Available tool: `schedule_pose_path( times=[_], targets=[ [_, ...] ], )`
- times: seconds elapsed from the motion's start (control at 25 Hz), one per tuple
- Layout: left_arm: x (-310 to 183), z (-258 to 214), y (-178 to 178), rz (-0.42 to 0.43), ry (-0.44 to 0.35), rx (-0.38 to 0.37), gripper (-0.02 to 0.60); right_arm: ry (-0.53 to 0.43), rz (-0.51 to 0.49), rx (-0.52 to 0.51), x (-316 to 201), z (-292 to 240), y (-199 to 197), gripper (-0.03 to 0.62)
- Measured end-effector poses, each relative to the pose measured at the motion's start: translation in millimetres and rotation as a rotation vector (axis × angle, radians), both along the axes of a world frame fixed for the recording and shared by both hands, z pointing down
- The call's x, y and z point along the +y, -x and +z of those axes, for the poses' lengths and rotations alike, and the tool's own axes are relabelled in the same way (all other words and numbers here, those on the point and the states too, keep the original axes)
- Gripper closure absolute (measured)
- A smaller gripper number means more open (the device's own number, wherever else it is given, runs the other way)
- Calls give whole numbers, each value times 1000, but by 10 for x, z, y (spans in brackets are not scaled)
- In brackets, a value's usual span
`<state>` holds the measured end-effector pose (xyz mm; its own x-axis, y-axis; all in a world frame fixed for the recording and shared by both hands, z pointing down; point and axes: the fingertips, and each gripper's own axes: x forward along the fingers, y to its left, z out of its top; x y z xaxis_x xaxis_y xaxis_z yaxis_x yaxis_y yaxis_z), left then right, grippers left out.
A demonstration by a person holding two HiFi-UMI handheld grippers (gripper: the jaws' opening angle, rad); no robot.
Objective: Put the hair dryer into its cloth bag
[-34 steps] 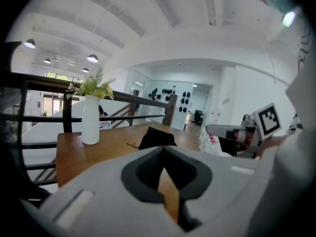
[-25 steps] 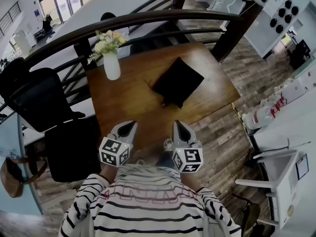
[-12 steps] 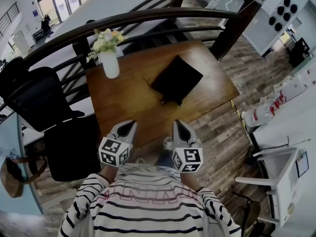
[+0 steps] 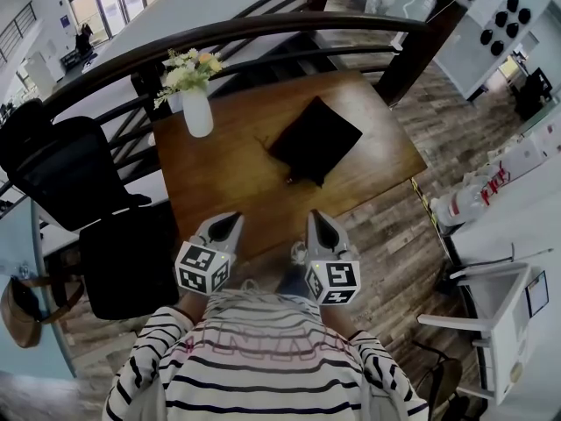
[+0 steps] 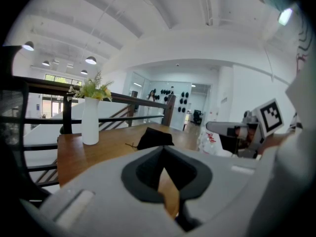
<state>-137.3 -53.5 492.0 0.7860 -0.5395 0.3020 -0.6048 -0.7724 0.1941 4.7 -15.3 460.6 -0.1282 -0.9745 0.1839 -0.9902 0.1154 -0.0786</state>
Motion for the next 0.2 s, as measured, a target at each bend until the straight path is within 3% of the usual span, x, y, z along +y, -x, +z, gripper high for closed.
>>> schedule_pose_path(
  times=[0.2],
  targets=[
    [-14, 1, -42, 1, 1, -2, 582, 2, 2, -1, -16, 3, -41, 595]
  ],
)
